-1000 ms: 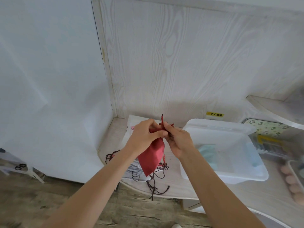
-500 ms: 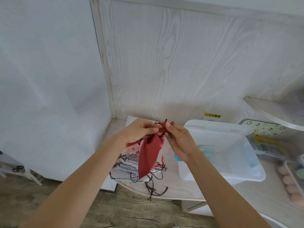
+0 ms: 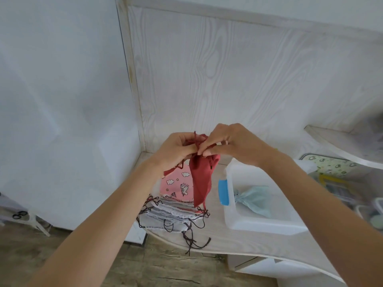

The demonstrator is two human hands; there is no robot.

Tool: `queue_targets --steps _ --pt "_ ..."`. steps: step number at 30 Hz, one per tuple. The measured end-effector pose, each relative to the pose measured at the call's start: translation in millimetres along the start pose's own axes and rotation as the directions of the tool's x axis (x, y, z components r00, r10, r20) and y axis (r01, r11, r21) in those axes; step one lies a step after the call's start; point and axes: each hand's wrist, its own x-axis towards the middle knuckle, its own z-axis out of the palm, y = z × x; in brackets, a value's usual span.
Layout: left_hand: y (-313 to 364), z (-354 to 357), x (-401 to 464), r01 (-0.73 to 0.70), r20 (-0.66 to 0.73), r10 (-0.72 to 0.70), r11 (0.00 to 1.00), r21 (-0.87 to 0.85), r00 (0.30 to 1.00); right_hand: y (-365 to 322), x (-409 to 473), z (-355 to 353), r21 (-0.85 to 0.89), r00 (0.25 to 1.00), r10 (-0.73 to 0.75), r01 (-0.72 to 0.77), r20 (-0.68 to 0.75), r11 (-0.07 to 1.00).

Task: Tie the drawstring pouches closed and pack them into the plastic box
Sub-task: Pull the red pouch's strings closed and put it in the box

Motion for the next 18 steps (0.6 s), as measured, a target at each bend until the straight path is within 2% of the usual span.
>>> queue_targets --steps 2,6,12,18 --pt "1 1 2 -0.033 -0.036 0.032 0.999 -0.028 0.999 4 3 0 -0.216 0.996 -0.088 0.087 0.007 0.973" --pt "-1 2 4 -0.048 -0.098 0.044 0.998 -0.042 0.994 15 2 15 -0.344 0.963 -0.239 0.184 -0.124 0.921" --pt "-6 1 4 -0.055 -0.145 0.04 0.994 -0.098 0.989 28 -2 27 -0.309 0.897 -0.269 0.16 -0.352 0.938" --pt "-3 1 7 -0.09 -0.139 0.076 0.991 -0.1 0.987 29 -2 31 -0.138 0.832 -0.142 0.079 -0.536 0.987"
